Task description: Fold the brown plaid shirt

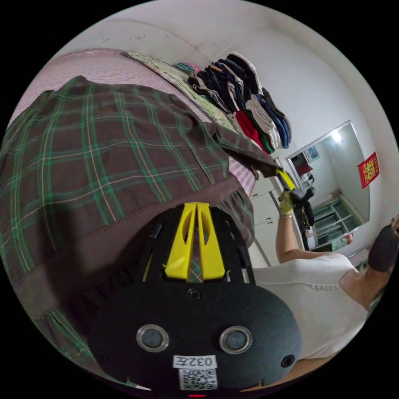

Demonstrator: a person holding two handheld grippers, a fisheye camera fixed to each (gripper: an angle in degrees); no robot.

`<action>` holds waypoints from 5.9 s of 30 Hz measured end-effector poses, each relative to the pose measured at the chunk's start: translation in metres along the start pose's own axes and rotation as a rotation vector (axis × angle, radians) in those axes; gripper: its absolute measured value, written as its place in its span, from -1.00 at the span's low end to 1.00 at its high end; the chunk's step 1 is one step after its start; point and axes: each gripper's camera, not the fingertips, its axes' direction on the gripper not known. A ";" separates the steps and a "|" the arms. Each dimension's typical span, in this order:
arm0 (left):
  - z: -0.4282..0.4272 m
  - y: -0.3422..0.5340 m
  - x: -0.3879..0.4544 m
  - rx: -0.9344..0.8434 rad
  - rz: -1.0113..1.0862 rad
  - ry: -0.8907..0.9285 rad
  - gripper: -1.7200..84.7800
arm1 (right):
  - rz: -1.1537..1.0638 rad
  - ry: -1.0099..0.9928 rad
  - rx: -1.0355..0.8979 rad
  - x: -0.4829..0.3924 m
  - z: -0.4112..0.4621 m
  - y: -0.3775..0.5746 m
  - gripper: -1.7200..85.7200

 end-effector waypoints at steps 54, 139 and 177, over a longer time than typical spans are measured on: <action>-0.068 -0.098 0.051 0.366 0.090 0.607 -0.58 | 0.044 -0.912 0.398 -0.030 -0.056 -0.222 -0.90; -0.275 0.046 -0.006 0.981 -0.522 0.631 -0.94 | -0.310 -1.060 -0.038 -0.172 -0.104 -0.121 -0.95; -0.197 0.006 0.028 0.757 -0.095 0.416 -0.94 | 0.586 -1.473 0.001 0.132 -0.025 -0.046 -0.84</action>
